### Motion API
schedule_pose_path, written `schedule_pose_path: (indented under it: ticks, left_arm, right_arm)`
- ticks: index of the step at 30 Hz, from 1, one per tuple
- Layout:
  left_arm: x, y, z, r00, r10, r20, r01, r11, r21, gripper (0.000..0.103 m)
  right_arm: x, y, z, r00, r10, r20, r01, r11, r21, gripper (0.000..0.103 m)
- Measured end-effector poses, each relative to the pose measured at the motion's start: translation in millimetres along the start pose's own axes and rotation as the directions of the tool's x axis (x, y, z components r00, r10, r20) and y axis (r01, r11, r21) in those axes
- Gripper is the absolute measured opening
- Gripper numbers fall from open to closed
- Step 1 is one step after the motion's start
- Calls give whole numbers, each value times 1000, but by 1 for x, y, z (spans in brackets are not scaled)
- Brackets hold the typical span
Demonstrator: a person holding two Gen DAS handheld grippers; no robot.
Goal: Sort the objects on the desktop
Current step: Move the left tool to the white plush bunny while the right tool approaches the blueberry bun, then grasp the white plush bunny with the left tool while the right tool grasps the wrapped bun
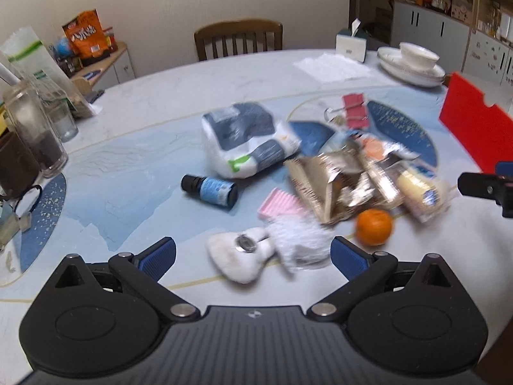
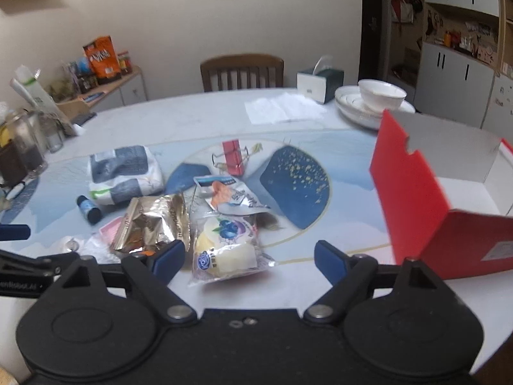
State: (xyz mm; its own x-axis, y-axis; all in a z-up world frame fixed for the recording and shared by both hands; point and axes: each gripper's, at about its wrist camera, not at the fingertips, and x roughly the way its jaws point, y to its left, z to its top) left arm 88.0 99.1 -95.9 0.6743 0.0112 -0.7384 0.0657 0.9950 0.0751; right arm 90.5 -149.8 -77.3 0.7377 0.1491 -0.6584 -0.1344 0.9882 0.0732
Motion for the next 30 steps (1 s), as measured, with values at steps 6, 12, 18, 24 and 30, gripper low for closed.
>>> schedule_pose_path:
  ticks: [6, 12, 18, 24, 30]
  left_arm:
    - [25, 25, -4, 998, -25, -51, 26, 999, 18, 92]
    - [37, 35, -6, 994, -84, -76, 86, 996, 28, 81]
    - [42, 37, -5, 987, -131, -91, 136, 990, 42, 64]
    - [38, 33, -6, 983, -160, -88, 166, 984, 69, 50]
    - [33, 34, -9, 979, -178, -100, 185, 981, 62, 48]
  right_arm:
    - [38, 14, 4, 998, -43, -52, 42, 999, -16, 84]
    - [59, 23, 2, 993, -60, -105, 58, 998, -23, 78]
    - [66, 29, 2, 990, -67, -123, 61, 997, -47, 73]
    - [68, 32, 6, 989, -55, -134, 48, 997, -53, 62]
    - [63, 32, 8, 989, -49, -140, 42, 998, -49, 53]
